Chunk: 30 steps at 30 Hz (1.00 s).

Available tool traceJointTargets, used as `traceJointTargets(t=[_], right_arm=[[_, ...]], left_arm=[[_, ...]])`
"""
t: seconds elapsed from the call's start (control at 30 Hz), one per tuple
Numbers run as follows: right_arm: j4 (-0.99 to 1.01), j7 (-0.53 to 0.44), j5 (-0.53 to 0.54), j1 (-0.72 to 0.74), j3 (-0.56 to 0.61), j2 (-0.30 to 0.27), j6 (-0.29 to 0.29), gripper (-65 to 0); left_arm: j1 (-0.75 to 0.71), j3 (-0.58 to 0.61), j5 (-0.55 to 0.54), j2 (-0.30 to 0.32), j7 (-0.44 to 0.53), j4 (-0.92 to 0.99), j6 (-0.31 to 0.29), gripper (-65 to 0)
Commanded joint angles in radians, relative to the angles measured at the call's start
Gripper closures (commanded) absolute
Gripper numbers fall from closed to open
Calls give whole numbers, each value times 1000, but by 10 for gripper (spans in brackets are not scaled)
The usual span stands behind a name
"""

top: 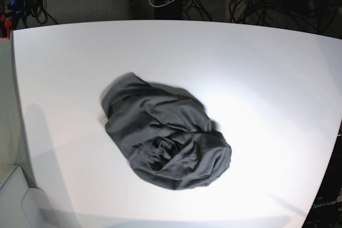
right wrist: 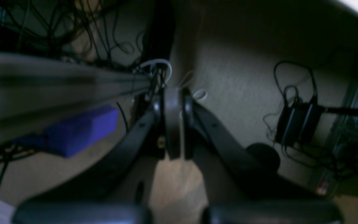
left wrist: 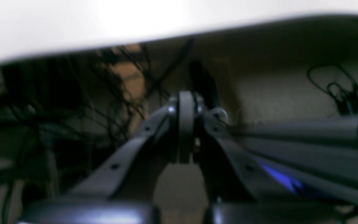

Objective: Layout the t-shirt on the table in an organized manner, then fold the t-shirt properly

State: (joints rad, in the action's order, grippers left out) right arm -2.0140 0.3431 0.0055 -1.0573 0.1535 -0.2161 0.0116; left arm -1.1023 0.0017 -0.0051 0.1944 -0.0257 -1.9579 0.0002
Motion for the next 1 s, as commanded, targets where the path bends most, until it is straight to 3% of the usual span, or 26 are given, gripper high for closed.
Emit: traceJointTargets(t=[0.0, 0.5, 0.57, 0.67, 0.77, 0.97], right_arm=[[-17, -20, 3, -1, 1, -4, 0, 0], [-26, -367, 3, 18, -38, 4, 0, 0], [-26, -402, 3, 24, -38, 4, 0, -1], [-26, -439, 3, 35, -38, 4, 0, -4], [-26, -464, 4, 55, -36, 4, 0, -48], [-27, -473, 4, 133, -36, 4, 0, -170]], left_arm=[[-16, -1, 0, 6, 17, -18, 4, -3], [29, -4, -3, 0, 17, -48, 5, -6], [44, -4, -3, 0, 17, -51, 5, -35], [55, -4, -3, -2, 25, -67, 5, -137], [90, -4, -3, -2, 28, -68, 5, -224], [196, -4, -3, -39, 22, -68, 5, -226]])
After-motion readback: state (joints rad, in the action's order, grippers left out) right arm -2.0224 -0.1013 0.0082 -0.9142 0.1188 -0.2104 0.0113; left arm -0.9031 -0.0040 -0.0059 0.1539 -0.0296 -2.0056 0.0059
